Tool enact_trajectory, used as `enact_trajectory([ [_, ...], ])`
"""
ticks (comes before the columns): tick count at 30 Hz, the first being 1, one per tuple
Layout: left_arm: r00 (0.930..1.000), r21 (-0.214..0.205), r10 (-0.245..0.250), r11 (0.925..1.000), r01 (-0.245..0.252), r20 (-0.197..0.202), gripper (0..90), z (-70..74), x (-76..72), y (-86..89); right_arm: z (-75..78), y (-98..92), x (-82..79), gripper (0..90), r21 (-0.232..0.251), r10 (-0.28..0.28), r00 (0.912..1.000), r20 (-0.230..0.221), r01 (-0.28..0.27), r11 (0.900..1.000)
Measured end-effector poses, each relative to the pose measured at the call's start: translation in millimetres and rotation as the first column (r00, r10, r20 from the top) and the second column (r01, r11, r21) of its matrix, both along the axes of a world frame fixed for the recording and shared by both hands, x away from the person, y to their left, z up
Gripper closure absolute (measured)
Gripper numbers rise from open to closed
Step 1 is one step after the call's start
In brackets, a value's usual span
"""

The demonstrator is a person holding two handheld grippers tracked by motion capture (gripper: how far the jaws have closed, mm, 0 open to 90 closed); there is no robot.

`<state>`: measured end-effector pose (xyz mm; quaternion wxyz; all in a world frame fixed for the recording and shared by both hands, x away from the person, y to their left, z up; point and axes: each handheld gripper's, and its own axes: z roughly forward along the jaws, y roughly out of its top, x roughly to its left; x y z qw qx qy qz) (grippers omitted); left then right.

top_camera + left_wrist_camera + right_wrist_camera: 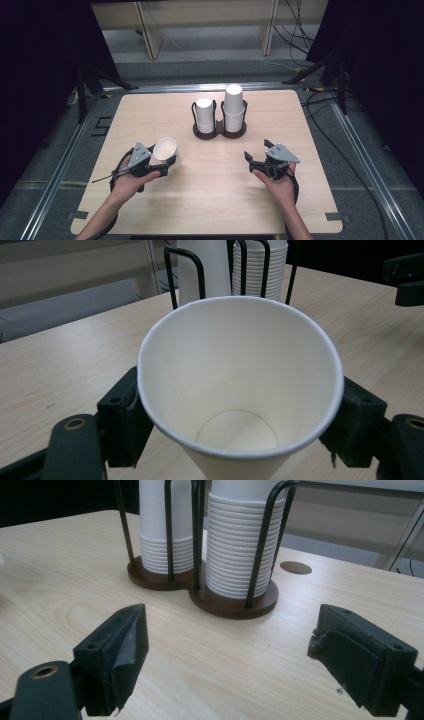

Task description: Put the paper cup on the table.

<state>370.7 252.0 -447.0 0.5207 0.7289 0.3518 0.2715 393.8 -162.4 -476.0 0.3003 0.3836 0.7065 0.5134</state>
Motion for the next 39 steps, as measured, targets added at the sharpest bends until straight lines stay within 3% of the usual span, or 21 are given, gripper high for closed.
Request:
enact_trajectory([
  [1,1.0,-0.01,-0.002,1.0,0.002,0.008,24.4,-1.4,-0.3,1.5,-0.1,-0.6,0.8,15.2,-0.017,0.001,0.9999,0.014,0.0,0.9999],
  [3,0.9999,-0.008,0.011,0.9999,-0.011,0.0,24.4,-2.4,-3.8,5.5,0.5,0.7,-1.2,15.2,-0.015,-0.005,0.9999,-0.012,0.005,0.9999],
  [6,0.9995,-0.012,0.03,0.9995,-0.029,0.012,24.4,-2.4,-7.3,12.8,-0.1,1.3,-1.3,15.2,-0.008,-0.023,0.9997,0.002,0.023,0.9997],
  [8,0.9988,-0.022,0.047,0.9987,-0.046,0.017,24.4,-1.7,-10.4,19.9,0.8,1.3,-1.7,15.2,-0.002,-0.027,0.9995,-0.015,0.027,0.9996],
  [9,0.998,-0.007,0.062,0.9981,-0.062,0.014,24.4,-0.4,-12.7,23.7,1.0,1.6,-2.3,15.2,0.007,-0.031,0.9994,-0.018,0.031,0.9995],
  [11,0.9965,-0.018,0.078,0.9968,-0.078,0.03,24.5,-0.1,-14.7,29.6,0.7,1.2,-0.8,15.2,0.003,-0.022,0.9997,0.012,0.022,0.9997],
  [15,0.9945,-0.019,0.099,0.9949,-0.099,0.032,24.5,-2.3,-18.6,39.6,0.6,2.9,-2.6,15.2,0.006,-0.026,0.9997,0.0,0.026,0.9996],
  [18,0.9926,-0.012,0.119,0.9928,-0.119,0.024,24.5,-6.4,-21.2,45.0,0.2,4.5,-1.5,15.2,0.021,-0.006,0.9999,-0.013,0.006,0.9998],
  [19,0.9914,0.002,0.13,0.9915,-0.13,0.014,24.5,-7.3,-23.3,47.1,1.0,3.3,-1.5,15.2,-0.005,-0.018,0.9998,0.005,0.018,0.9998],
  [21,0.9909,-0.002,0.133,0.9911,-0.133,0.019,24.5,-10.3,-24.2,49.7,0.9,4.0,-1.8,15.2,-0.012,-0.012,0.9999,0.001,0.012,0.9999],
  [22,0.9907,-0.004,0.135,0.9909,-0.135,0.02,24.5,-11.3,-25.1,51.3,0.7,5.8,-3.0,15.2,0.002,-0.012,0.9997,-0.022,0.012,0.9999],
  [23,0.99,-0.001,0.14,0.9901,-0.14,0.014,24.5,-11.8,-26.6,52.9,0.5,4.9,-2.2,15.2,-0.016,-0.017,0.9998,0.007,0.018,0.9997],
  [28,0.9868,0.013,0.162,0.9867,-0.162,0.01,24.5,-15.1,-31.6,62.7,-0.3,7.3,-3.0,15.2,0.002,-0.018,0.9998,-0.008,0.018,0.9998],
  [30,0.9843,0.027,0.176,0.984,-0.176,0.003,24.4,-16.3,-32.8,68.1,-0.5,5.6,-0.4,15.2,-0.025,-0.009,0.9997,0.022,0.01,0.9996],
  [32,0.9816,0.035,0.191,0.9811,-0.191,-0.003,24.5,-17.1,-34.6,71.9,-1.0,7.0,-1.3,15.2,-0.003,-0.004,1.0,-0.008,0.004,1.0],
  [34,0.9805,0.047,0.196,0.9795,-0.196,-0.002,24.5,-18.0,-36.1,74.2,-0.7,6.1,-0.3,15.2,-0.017,-0.004,0.9999,0.01,0.004,0.9998],
  [39,0.9774,0.053,0.211,0.9762,-0.21,-0.009,24.5,-21.7,-38.7,78.9,-0.6,7.2,-0.4,15.2,-0.009,0.004,1.0,-0.008,-0.004,0.9999],
])
